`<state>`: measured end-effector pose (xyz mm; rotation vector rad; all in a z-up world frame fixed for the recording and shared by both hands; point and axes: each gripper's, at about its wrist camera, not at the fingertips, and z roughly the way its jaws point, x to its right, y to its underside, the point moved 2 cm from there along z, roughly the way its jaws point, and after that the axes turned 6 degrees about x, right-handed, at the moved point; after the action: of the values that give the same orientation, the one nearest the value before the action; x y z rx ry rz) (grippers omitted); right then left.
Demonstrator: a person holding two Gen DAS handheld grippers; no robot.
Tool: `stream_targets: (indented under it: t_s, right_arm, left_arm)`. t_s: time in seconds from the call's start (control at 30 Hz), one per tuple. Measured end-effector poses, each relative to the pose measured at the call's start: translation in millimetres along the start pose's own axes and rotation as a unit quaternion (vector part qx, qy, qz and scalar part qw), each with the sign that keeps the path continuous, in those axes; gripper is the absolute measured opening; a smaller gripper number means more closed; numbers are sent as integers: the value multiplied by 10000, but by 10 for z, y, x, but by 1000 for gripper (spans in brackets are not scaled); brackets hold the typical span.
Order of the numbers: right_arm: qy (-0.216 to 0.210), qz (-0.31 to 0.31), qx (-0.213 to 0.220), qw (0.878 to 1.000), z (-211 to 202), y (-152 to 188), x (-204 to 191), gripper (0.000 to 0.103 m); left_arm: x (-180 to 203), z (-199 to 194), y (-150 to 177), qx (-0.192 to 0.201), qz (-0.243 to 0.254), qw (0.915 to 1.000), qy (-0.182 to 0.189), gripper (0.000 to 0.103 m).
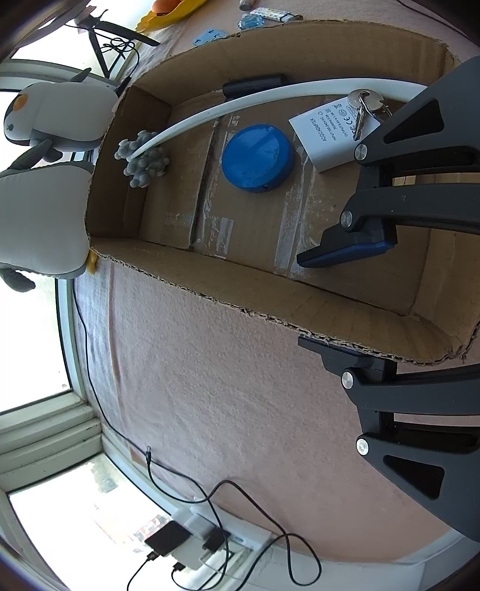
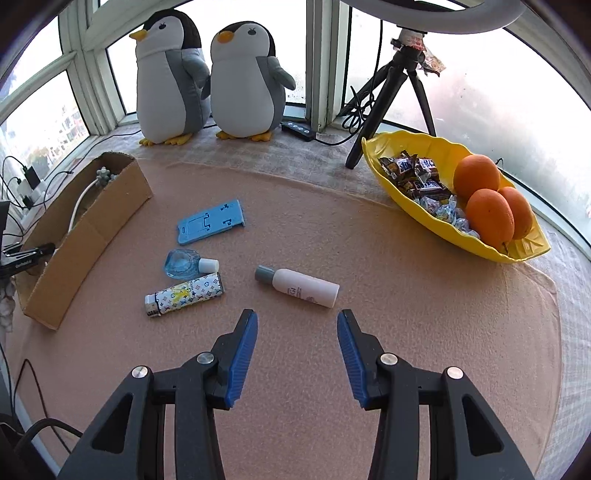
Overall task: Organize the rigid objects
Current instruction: 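Move the open right gripper toward the white spray bottle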
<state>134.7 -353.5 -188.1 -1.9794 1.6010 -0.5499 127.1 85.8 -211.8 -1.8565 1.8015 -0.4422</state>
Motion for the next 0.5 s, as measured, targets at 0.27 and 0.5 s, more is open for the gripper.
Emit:
stream_targets:
  t_s: [0.27,0.5]
  right_arm:
    - [-257,-717,-257,9968,427,-133,-4,41]
    - [-231,-1091,-588,9920,669,-212,-28,41]
  left_arm:
    - [-6,7,-10,-52,-73,10000,-35,35]
    - [-1,13,-20,-58,-35,10000,-67,35]
